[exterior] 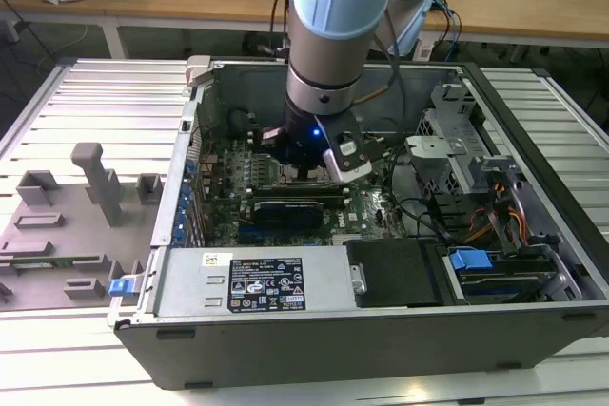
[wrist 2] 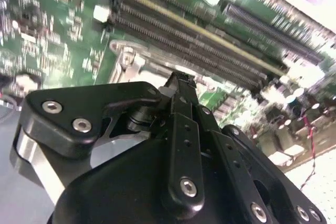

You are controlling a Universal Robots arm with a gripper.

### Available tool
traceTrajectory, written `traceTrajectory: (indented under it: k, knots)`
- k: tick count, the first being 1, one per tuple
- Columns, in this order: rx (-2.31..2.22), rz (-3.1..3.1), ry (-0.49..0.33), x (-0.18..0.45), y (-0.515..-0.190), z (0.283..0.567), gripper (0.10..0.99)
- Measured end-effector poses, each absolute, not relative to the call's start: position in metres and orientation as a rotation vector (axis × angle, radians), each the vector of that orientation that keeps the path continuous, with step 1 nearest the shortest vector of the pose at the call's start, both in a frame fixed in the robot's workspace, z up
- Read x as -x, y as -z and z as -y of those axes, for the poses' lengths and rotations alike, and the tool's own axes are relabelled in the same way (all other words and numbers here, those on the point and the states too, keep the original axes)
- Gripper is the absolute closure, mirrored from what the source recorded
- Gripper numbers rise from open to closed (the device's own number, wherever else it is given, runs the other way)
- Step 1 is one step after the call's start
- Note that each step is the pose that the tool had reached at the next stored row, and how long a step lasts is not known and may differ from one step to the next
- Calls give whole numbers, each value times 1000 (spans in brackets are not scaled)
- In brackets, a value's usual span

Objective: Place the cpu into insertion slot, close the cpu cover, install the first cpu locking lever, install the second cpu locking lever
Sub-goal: 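Install the second cpu locking lever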

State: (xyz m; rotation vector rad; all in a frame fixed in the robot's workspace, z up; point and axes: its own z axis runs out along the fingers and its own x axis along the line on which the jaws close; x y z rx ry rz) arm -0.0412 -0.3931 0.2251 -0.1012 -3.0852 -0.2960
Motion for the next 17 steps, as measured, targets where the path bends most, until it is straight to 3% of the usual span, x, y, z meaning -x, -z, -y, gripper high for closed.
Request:
traceTrajectory:
  k: [9, 17]
  knots:
    - [102, 3087, 277, 36, -225, 359, 980]
    - [102, 3089, 257, 36, -240, 353, 980]
